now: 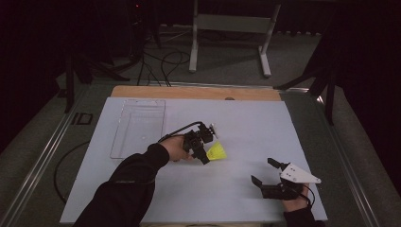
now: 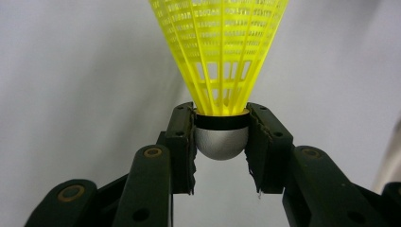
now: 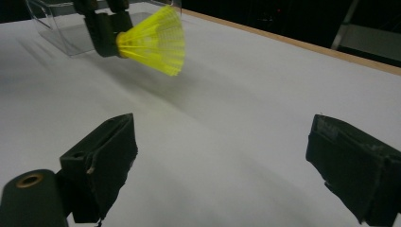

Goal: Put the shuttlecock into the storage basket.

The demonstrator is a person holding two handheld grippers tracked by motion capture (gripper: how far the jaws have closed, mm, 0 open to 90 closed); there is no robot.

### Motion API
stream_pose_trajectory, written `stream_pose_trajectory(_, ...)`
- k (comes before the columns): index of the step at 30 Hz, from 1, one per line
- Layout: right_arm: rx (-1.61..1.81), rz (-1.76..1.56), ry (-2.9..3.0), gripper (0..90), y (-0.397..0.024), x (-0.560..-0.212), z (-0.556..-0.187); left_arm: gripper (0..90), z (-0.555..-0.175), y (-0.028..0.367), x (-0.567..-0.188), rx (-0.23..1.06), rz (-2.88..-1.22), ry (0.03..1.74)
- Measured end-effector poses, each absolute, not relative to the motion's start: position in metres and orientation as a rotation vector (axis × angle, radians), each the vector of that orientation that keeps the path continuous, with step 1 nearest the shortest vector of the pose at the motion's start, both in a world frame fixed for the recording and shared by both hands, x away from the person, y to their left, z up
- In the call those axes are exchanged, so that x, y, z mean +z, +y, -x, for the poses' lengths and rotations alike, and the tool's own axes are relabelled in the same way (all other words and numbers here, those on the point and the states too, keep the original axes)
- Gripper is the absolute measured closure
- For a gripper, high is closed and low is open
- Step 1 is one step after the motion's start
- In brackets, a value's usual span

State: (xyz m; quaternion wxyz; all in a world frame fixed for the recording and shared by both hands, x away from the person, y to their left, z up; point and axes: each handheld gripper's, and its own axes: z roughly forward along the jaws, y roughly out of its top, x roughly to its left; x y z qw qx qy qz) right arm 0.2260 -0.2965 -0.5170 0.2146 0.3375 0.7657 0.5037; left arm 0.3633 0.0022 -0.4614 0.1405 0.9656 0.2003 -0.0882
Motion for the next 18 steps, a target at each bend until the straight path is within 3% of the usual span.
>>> stream_pose_trajectory(18,1.401,-0.929,2.127,9.3,-0.296,-0.516,-0.225,65.4,-0.341,0.025,-0.435,-0.266,-2.809,0.319)
